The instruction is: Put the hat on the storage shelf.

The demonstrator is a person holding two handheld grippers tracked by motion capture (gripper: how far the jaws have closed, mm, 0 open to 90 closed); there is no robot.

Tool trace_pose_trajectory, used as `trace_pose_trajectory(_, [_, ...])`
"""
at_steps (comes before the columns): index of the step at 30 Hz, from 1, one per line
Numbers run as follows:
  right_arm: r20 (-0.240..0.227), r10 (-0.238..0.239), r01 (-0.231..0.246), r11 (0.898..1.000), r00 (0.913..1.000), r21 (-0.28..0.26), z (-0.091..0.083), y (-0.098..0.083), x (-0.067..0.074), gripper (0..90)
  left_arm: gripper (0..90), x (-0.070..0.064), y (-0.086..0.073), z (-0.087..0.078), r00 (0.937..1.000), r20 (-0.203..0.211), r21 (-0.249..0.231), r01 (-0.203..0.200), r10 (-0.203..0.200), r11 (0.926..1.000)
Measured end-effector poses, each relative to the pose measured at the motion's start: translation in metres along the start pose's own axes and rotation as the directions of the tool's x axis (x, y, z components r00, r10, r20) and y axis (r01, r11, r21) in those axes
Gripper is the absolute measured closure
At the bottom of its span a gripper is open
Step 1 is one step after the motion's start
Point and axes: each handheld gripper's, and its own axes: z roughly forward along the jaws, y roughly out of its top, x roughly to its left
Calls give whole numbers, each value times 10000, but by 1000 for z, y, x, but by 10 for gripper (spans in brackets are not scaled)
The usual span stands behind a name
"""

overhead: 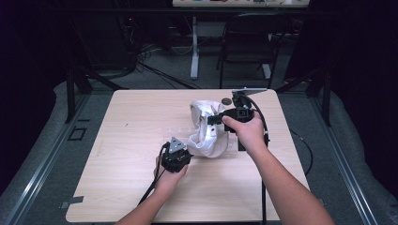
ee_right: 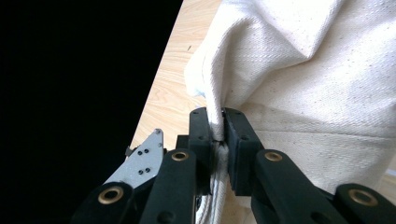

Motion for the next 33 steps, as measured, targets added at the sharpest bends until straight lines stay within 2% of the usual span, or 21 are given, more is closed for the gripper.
trace_pose_trajectory(4, [6, -8, 8, 10000, 10000, -37, -1, 0, 0, 821, 767, 1, -2, -4, 9994, 302, -147, 193, -189, 9997])
trace_pose_trajectory(8, [123, -11, 12, 10000, 9999, -80, -3, 0, -1, 821, 643, 1, -2, -12, 9998, 149, -136, -161, 163, 9998])
trace_pose_trajectory(11, [128, -3, 3, 10000, 9999, -66, -3, -1, -3, 821, 592, 4, -2, -19, 9996, 220, -40, -161, 162, 9999])
trace_pose_trajectory(12, [139, 2, -1, 10000, 9999, -87, -3, -1, -4, 820, 583, 4, -3, -22, 9996, 265, -76, -101, 103, 9999])
trace_pose_trajectory(18, [104, 107, -105, 9997, 9999, -231, -5, -2, -6, 817, 539, 5, -7, -43, 9976, 491, -101, -490, 495, 9987])
trace_pose_trajectory(20, [89, 55, -53, 9998, 9999, -206, -6, -3, -5, 807, 528, 10, -13, -58, 9965, 366, 0, -752, 751, 9972])
trace_pose_trajectory(22, [144, -1, 4, 9998, 9999, -215, -6, -4, -5, 800, 526, 13, -16, -63, 9968, 264, 34, -754, 753, 9971])
trace_pose_trajectory(24, [167, -156, 161, 9995, 9997, -259, -8, -6, -4, 752, 523, 24, -25, -75, 9983, -56, 183, -573, 574, 9982])
trace_pose_trajectory(25, [167, -156, 161, 9995, 9997, -259, -8, -6, -4, 752, 523, 24, -25, -75, 9983, -56, 183, -573, 574, 9982])
trace_pose_trajectory(26, [289, -325, 336, 9988, 9991, -370, -10, -7, -4, 724, 523, 32, -30, -80, 9990, -182, 251, -407, 411, 9989])
trace_pose_trajectory(27, [283, -348, 358, 9987, 9990, -358, -12, -8, -4, 718, 522, 32, -30, -80, 9990, -182, 251, -407, 411, 9989])
trace_pose_trajectory(31, [284, -403, 416, 9979, 9988, -494, -17, -12, -6, 686, 519, 47, -35, -85, 9995, -317, 206, -20, 27, 9998])
trace_pose_trajectory(33, [448, -561, 585, 9968, 9974, -547, -22, -15, -6, 660, 515, 51, -35, -86, 9991, -403, 106, 139, -135, 9998])
